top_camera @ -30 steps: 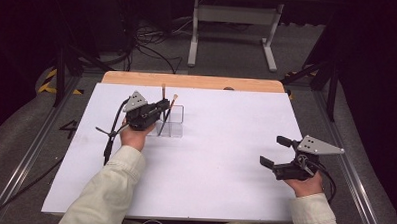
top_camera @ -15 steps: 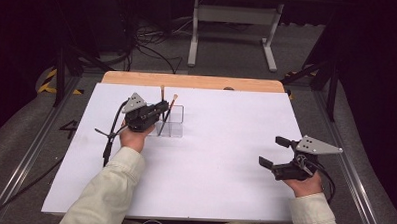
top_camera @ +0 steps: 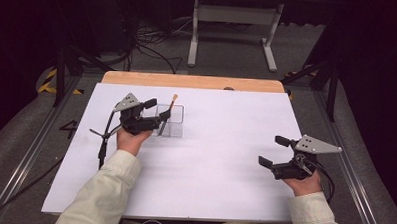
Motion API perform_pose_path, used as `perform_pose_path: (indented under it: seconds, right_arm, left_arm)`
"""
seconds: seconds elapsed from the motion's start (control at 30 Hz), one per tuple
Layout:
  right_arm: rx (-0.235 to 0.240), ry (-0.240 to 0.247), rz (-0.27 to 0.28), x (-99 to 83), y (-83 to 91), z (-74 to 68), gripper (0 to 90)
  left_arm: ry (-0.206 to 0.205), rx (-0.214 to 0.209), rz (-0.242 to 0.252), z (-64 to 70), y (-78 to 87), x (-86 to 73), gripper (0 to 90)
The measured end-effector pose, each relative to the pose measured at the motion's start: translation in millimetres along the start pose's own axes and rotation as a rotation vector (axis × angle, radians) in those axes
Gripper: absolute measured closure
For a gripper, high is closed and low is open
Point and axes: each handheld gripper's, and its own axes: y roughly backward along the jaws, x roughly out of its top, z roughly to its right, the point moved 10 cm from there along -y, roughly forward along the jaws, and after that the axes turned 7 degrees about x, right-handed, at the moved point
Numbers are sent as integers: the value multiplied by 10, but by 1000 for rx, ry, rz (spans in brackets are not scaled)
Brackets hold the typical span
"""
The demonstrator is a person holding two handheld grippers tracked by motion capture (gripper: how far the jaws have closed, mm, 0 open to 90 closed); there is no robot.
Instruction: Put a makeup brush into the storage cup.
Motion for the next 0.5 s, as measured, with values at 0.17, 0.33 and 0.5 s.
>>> perform_pose_path:
  seconds: [0.17,0.33,0.5]
  right_arm:
    - [-4,4,5,15,-24,15,11]
    - [-5,9,5,25,-47,24,8]
    - [-10,11,5,25,-40,31,6]
  left_arm:
    - [-73,-22,3,74,201,7,92]
    - [-65,-42,16,114,411,25,55]
    - [-64,-59,10,121,592,19,48]
